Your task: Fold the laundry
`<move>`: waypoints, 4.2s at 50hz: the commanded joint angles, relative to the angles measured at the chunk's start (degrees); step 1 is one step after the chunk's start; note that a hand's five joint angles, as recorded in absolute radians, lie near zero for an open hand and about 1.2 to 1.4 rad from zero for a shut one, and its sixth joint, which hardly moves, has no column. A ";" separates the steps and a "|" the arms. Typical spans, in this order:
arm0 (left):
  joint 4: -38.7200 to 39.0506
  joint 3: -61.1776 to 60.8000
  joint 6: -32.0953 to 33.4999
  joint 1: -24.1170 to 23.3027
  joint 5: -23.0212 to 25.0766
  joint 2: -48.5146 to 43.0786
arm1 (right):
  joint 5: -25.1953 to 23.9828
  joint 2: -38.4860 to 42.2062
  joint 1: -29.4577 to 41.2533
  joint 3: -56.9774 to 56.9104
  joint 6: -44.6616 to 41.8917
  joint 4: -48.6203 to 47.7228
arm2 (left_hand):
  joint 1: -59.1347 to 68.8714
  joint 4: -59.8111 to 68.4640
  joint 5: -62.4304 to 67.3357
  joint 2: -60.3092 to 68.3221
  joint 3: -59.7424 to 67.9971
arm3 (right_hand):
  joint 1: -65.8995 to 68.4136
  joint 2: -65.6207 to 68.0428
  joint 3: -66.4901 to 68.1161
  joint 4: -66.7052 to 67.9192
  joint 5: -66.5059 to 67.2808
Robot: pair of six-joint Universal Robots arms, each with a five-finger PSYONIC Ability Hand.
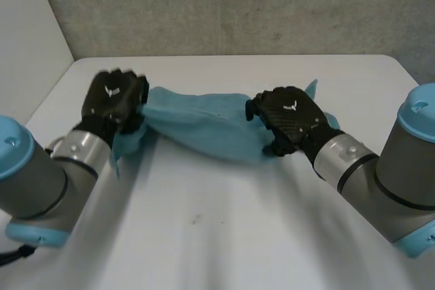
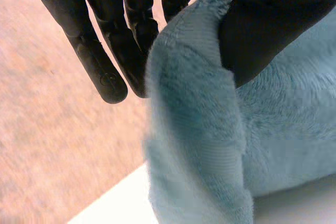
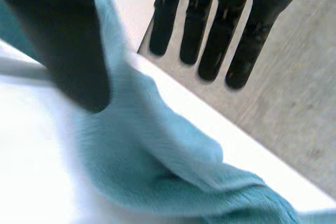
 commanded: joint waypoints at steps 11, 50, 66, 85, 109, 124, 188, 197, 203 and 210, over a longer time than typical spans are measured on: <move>-14.85 -0.55 5.41 -0.41 -0.24 11.83 | 0.73 -1.57 -15.31 -1.28 7.95 4.10 | 14.54 11.53 15.49 11.22 11.60 | -24.19 -32.86 -33.48 -33.36 -33.38; -24.52 -0.28 1.90 -2.69 0.02 23.61 | -12.81 30.16 -15.24 -36.88 -28.79 4.55 | 14.54 11.53 15.49 11.22 11.60 | -7.62 -16.29 -16.92 -16.79 -16.81; -24.43 -1.25 1.37 -2.43 -0.15 23.53 | -14.75 44.67 -11.20 -50.42 -39.51 4.37 | 14.54 11.53 15.49 11.22 11.60 | 2.81 -5.86 -6.49 -6.36 -6.38; -24.08 -1.17 1.99 0.38 0.02 23.53 | -4.64 31.15 -11.81 -51.31 -27.66 3.76 | 14.54 11.53 15.49 11.22 11.60 | 45.81 37.14 36.52 36.64 36.62; -24.43 -1.69 1.81 4.95 0.20 18.34 | -0.42 -5.43 -24.03 -14.58 -28.14 42.32 | 14.54 11.53 15.49 11.22 11.60 | 45.81 37.14 36.52 36.64 36.62; -28.21 12.26 7.51 6.71 0.11 -6.96 | 7.21 13.27 -17.90 -24.35 -36.87 40.59 | 14.54 11.53 15.49 11.22 11.60 | 45.81 37.14 36.52 36.64 36.62; -1.41 4.20 9.54 15.76 1.96 -15.23 | 3.36 -0.33 -26.13 10.23 -11.29 -8.64 | -33.04 -36.05 -32.10 -36.36 -35.98 | 45.81 37.14 36.52 36.64 36.62; -3.33 0.69 9.54 16.73 1.69 -11.03 | 3.27 0.11 -27.28 9.70 -12.09 -9.07 | -33.37 -36.38 -32.43 -36.70 -36.31 | 45.81 37.14 36.52 36.64 36.62; -5.71 -2.57 9.54 17.26 1.60 -6.89 | 3.36 0.46 -27.28 9.79 -11.82 -9.34 | -33.54 -36.55 -32.60 -36.87 -36.48 | 45.81 37.14 36.52 36.64 36.62; -8.87 -5.82 9.54 19.01 1.69 -3.63 | 3.36 0.28 -26.93 9.97 -11.29 -8.73 | -33.04 -36.05 -32.10 -36.36 -35.98 | 45.81 37.14 36.52 36.64 36.62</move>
